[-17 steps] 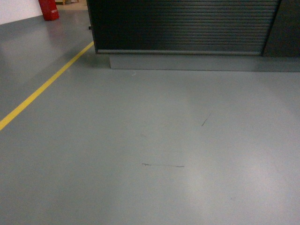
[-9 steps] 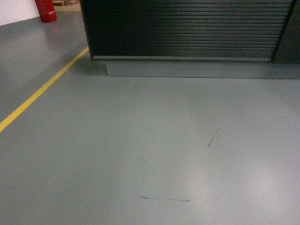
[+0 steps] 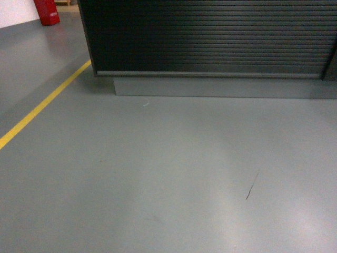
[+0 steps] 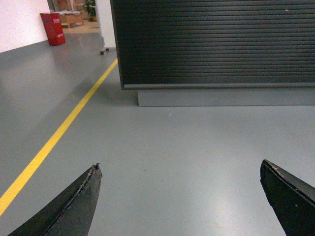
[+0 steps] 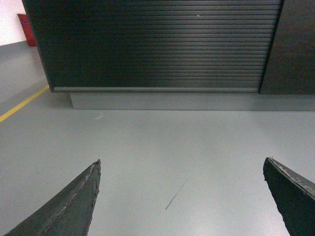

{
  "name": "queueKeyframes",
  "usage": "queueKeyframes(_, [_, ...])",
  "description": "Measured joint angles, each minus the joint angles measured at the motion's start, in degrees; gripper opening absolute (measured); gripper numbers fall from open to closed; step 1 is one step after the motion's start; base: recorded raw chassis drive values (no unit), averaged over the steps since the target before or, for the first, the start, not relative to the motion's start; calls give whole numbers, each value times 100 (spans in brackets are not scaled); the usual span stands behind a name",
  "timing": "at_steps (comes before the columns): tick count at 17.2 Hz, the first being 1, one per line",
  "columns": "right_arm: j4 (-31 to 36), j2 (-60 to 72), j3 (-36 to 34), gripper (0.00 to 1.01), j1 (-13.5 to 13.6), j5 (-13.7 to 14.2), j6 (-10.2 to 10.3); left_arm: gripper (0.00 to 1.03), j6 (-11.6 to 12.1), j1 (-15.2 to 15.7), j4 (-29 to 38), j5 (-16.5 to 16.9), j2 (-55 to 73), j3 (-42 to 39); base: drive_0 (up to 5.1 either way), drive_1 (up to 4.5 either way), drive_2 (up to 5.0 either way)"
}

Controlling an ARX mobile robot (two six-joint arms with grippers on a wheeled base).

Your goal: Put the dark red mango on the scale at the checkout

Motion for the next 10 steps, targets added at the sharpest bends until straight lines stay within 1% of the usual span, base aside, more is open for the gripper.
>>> queueKeyframes(10, [7, -2, 0, 98, 0, -7, 0, 98, 0, 0, 2, 0, 0, 0, 3, 436, -430])
